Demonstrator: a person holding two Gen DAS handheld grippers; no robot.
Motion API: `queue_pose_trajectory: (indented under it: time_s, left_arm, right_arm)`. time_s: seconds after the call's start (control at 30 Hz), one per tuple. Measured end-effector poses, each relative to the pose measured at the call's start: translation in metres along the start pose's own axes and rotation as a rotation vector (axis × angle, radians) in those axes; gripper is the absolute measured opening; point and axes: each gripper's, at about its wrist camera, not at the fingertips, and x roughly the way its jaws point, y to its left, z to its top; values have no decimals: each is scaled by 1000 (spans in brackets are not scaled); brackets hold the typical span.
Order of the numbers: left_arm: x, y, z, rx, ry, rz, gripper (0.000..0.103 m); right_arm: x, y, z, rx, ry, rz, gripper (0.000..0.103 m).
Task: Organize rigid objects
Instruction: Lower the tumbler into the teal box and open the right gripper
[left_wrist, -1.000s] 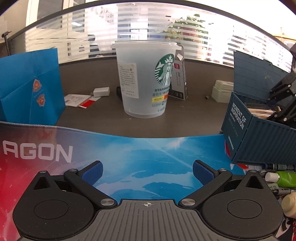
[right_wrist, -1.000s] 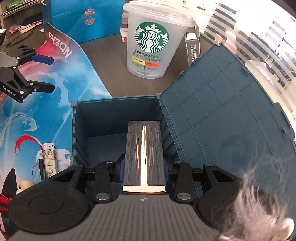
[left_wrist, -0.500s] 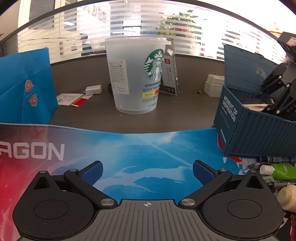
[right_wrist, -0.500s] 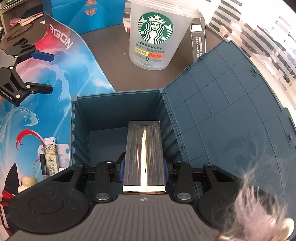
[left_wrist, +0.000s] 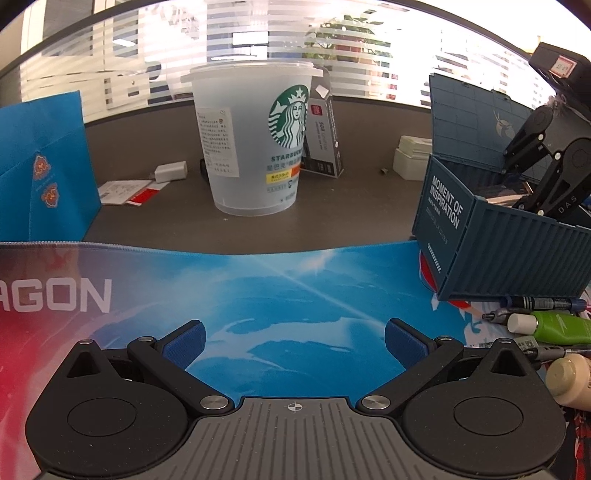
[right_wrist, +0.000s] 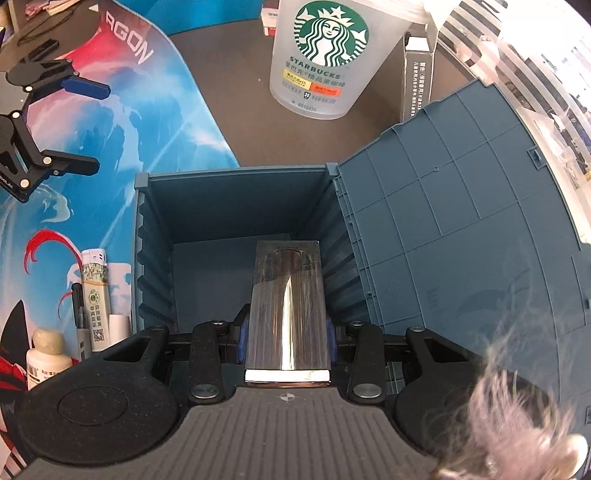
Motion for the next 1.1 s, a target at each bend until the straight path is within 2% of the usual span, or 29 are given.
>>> queue_pose_trajectory:
  time_s: [0.77, 1.1]
  left_arm:
    - [1, -2, -1, 6, 14, -10, 103]
    - [1, -1, -1, -7, 17, -22, 103]
  right_arm:
    - [5, 3, 6, -18, 61, -14, 35]
    - [4, 3, 4, -13, 50, -8, 35]
